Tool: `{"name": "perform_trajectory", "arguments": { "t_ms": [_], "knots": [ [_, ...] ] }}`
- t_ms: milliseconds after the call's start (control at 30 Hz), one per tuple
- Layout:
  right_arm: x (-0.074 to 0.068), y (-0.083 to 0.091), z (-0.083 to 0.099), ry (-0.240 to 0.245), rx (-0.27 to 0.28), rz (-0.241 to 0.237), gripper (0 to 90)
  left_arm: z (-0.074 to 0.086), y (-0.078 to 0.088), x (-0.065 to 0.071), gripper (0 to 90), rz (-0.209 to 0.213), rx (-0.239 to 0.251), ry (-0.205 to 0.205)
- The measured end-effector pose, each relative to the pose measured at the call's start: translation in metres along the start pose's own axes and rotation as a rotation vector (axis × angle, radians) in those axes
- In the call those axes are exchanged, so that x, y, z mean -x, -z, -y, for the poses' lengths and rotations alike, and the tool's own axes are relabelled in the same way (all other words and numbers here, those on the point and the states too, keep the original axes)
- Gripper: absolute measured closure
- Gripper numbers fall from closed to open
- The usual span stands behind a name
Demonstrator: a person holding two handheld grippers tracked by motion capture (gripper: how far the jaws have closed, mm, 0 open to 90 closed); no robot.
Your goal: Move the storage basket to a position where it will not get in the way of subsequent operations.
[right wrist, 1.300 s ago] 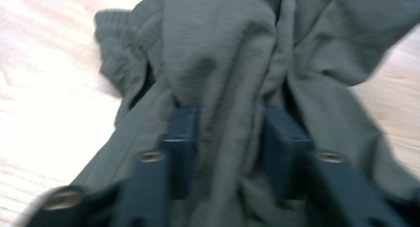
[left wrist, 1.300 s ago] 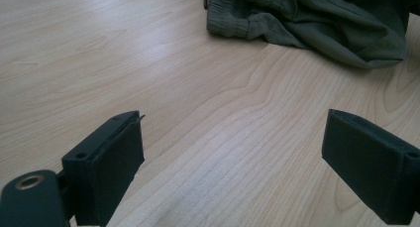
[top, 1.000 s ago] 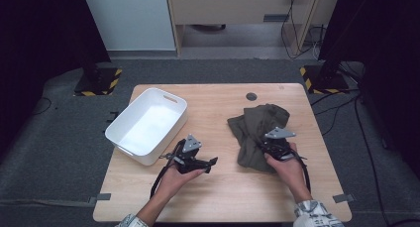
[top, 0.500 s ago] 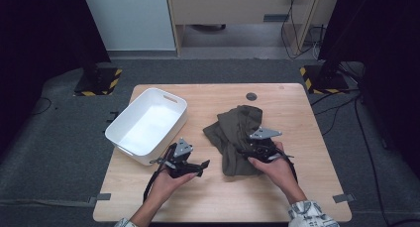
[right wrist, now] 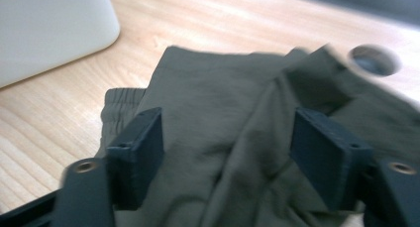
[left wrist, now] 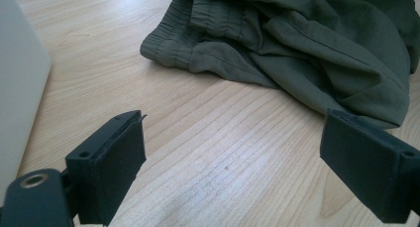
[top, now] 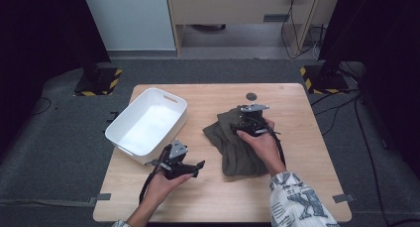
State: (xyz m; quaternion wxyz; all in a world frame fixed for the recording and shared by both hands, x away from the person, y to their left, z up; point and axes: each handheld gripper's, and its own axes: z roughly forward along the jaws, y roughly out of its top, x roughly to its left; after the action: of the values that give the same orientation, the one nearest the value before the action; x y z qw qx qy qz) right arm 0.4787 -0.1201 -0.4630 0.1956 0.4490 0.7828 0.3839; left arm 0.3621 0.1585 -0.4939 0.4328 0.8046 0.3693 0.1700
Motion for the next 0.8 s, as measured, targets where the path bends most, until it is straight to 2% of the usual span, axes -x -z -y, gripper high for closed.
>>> {"name": "perform_trajectory", "arguments": {
  "t_ms": [33,67,133,200,300,433,533,600,667,767,800],
  "knots": [
    [0.0,-0.004,0.0,-0.001,-0.014,-0.013,41.6,0.0,0.0,0.0,9.8,0.0,0.001,0.001],
    [0.001,-0.007,0.001,0.018,-0.023,-0.018,53.5,0.0,0.0,0.0,9.8,-0.001,0.001,0.0],
    [0.002,-0.009,0.002,0.021,-0.026,-0.032,78.2,0.0,-0.001,0.0,9.8,0.001,-0.004,-0.007],
    [0.003,-0.005,0.001,0.025,-0.014,-0.027,87.6,0.0,0.0,0.0,9.8,-0.001,0.001,-0.006],
    [0.002,0.007,-0.003,0.035,0.011,0.001,89.3,-0.001,0.0,-0.001,9.9,-0.009,0.003,-0.006],
    [0.012,0.042,-0.007,0.032,0.073,0.031,89.4,-0.001,-0.001,-0.002,10.0,-0.013,-0.001,-0.012],
    [0.024,0.068,0.001,0.023,0.098,0.074,89.5,0.0,-0.002,-0.002,10.0,-0.017,-0.006,-0.017],
    [0.033,0.08,0.011,0.016,0.096,0.107,89.5,0.0,-0.003,-0.002,10.0,-0.022,-0.008,-0.018],
    [0.047,0.087,0.03,0.0,0.071,0.136,89.5,0.001,-0.005,-0.002,10.1,-0.027,-0.014,-0.015],
    [0.063,0.086,0.061,-0.029,0.014,0.153,89.7,0.002,-0.006,-0.003,10.1,-0.032,-0.02,-0.018],
    [0.066,0.084,0.071,-0.042,-0.006,0.146,89.8,0.002,-0.007,-0.003,10.1,-0.035,-0.02,-0.019]
  ]
}}
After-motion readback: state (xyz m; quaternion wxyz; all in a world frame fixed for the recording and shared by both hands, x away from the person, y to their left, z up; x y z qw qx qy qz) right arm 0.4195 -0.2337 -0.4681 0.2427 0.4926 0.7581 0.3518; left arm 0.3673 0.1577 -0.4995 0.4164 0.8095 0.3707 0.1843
